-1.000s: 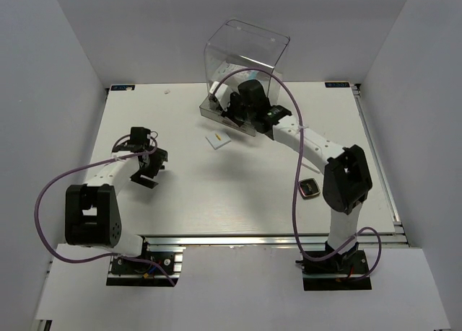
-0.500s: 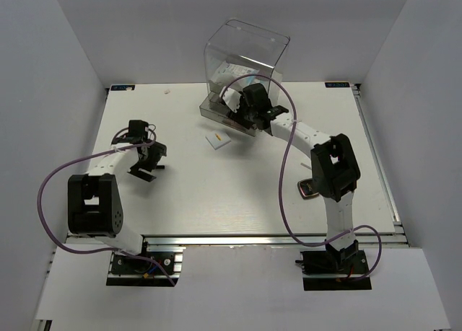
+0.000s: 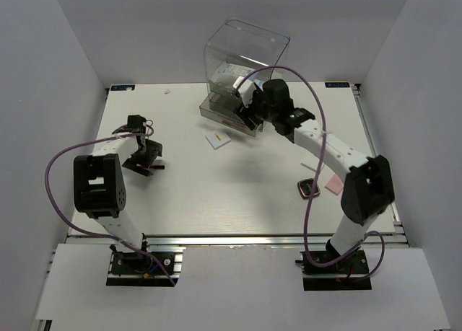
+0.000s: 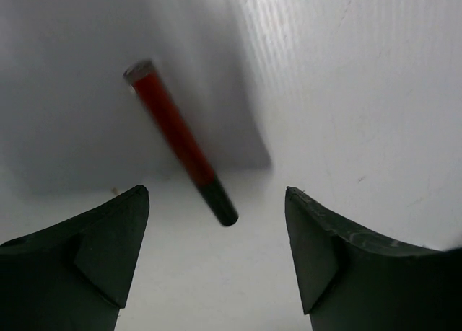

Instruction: Organize the makeup

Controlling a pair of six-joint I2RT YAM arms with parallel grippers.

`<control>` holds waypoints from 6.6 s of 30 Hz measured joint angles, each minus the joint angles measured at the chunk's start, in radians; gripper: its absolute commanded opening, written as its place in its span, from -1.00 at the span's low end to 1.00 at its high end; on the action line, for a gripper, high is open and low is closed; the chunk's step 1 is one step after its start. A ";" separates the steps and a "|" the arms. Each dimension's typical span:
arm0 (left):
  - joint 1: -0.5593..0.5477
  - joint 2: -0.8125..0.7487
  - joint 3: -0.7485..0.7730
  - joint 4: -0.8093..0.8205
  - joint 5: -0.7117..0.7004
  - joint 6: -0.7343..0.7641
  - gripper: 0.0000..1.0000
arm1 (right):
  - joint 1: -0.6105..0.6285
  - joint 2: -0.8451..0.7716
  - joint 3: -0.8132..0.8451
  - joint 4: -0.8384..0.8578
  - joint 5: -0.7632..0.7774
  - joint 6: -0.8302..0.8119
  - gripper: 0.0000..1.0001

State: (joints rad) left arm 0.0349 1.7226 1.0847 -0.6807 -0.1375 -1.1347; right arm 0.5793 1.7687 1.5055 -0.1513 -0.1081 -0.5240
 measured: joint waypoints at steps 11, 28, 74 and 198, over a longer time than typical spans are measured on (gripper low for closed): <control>0.027 0.136 0.126 -0.038 -0.001 0.039 -0.44 | -0.043 -0.223 -0.210 0.056 -0.055 0.116 0.41; -0.200 0.085 0.149 0.364 0.315 0.089 -1.00 | -0.385 -0.411 -0.352 0.132 -0.430 0.299 -0.36; -0.378 -0.060 0.015 0.833 0.331 0.047 -1.00 | -0.421 -0.409 -0.422 0.169 -0.613 0.412 -0.27; -0.337 0.616 0.483 1.046 0.495 -0.247 -0.28 | -0.338 -0.391 -0.568 -0.012 -0.617 0.197 0.09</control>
State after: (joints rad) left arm -0.3019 2.3386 1.5673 0.3649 0.3576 -1.3815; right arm 0.2417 1.3773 0.9375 -0.1631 -0.7254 -0.3267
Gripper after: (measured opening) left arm 0.370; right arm 0.544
